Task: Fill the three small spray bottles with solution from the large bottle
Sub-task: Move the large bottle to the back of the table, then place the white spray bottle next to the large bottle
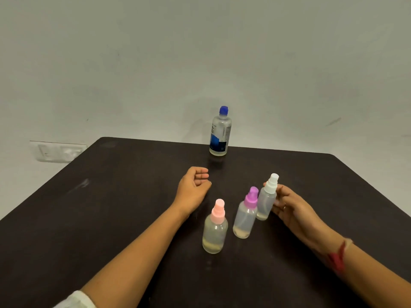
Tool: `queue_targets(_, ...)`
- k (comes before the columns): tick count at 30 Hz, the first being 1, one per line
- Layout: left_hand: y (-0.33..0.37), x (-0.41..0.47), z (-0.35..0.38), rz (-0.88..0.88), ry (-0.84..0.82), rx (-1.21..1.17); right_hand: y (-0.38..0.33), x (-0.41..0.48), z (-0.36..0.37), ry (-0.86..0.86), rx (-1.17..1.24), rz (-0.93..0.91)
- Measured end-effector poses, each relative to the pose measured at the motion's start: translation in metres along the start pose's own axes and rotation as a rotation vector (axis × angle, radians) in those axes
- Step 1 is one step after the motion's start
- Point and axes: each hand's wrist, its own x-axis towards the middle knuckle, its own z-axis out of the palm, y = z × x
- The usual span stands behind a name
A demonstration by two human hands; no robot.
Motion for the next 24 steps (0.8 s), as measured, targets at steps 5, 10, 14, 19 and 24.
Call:
queue_targets(5, 0.001, -0.008, 0.002, 0.032, -0.016, 0.095, 0.009, -0.023, 0.004, -0.057, -0.022, -0.066)
queue_targets(10, 0.003, -0.008, 0.002, 0.046, -0.037, 0.137, 0.01, -0.022, 0.017, 0.036, -0.229, -0.092)
queue_targets(14, 0.004, -0.008, 0.002, 0.056, -0.062, 0.147, 0.01, -0.018, 0.023, 0.093, -0.28, -0.101)
queue_targets(19, 0.003, -0.006, 0.003, 0.083, -0.11, 0.139, 0.007, -0.008, 0.032, 0.098, -0.255, -0.121)
queue_targets(24, 0.002, -0.006, 0.005, 0.104, -0.162, 0.141, 0.005, 0.014, 0.047, 0.095, -0.191, -0.159)
